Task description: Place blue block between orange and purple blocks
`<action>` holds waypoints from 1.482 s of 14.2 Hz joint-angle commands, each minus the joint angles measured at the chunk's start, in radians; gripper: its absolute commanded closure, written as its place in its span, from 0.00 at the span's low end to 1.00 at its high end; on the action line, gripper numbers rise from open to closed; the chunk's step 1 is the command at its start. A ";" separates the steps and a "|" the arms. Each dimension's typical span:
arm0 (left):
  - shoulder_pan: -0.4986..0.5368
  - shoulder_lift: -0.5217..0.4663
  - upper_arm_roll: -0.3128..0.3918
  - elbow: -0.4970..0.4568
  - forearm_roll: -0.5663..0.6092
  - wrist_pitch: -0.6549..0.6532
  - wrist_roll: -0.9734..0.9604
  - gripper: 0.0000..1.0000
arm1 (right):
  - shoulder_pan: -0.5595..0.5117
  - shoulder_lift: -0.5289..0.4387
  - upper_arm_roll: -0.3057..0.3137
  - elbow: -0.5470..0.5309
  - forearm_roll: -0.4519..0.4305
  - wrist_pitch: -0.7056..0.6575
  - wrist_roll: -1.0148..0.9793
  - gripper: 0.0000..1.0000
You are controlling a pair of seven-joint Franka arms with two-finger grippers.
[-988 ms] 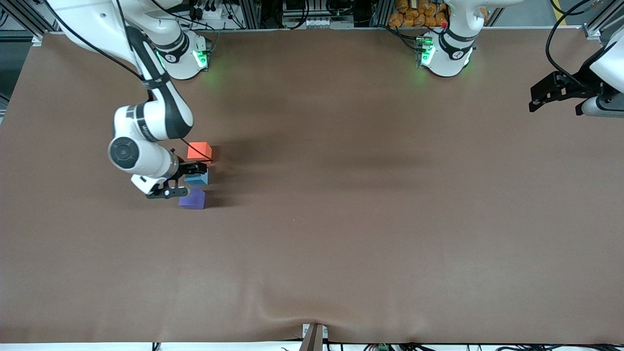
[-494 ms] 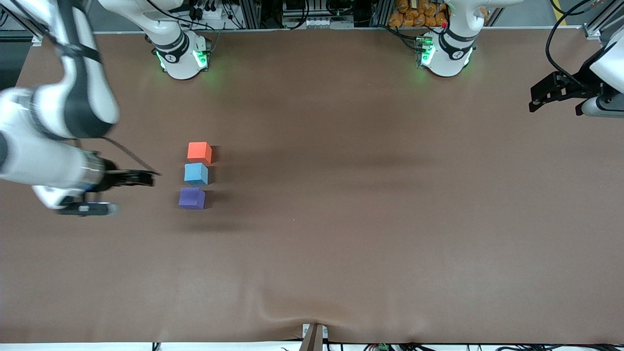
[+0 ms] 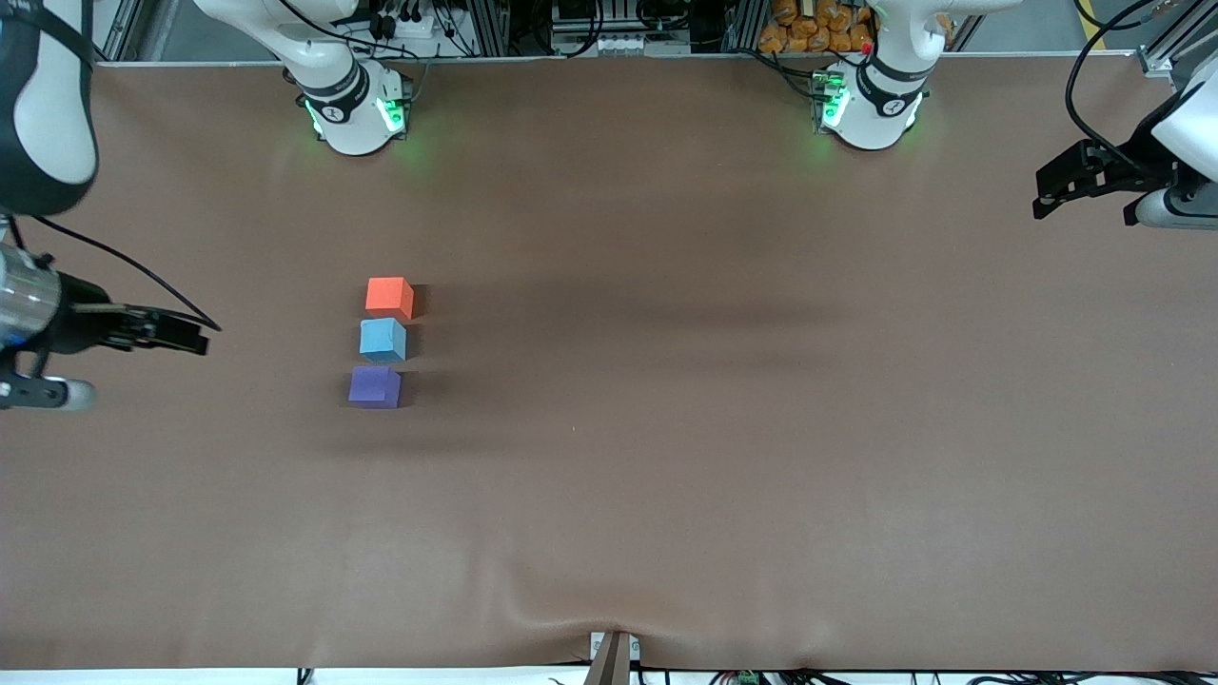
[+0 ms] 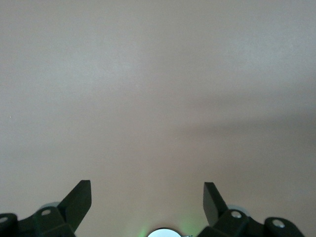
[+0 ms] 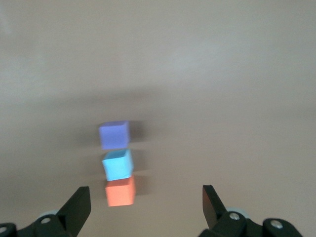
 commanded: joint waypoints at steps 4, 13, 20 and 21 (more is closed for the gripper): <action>0.009 0.003 -0.002 0.009 -0.011 0.002 0.003 0.00 | -0.020 -0.178 0.009 -0.030 -0.071 -0.073 -0.010 0.00; 0.009 0.005 -0.002 0.009 -0.012 0.002 0.005 0.00 | -0.092 -0.281 0.003 -0.192 0.031 -0.033 -0.066 0.00; 0.010 0.005 -0.002 0.009 -0.012 0.002 0.005 0.00 | -0.065 -0.341 0.015 -0.287 -0.023 0.009 -0.066 0.00; 0.010 0.005 -0.002 0.009 -0.012 0.002 0.005 0.00 | -0.065 -0.341 0.015 -0.287 -0.025 0.008 -0.068 0.00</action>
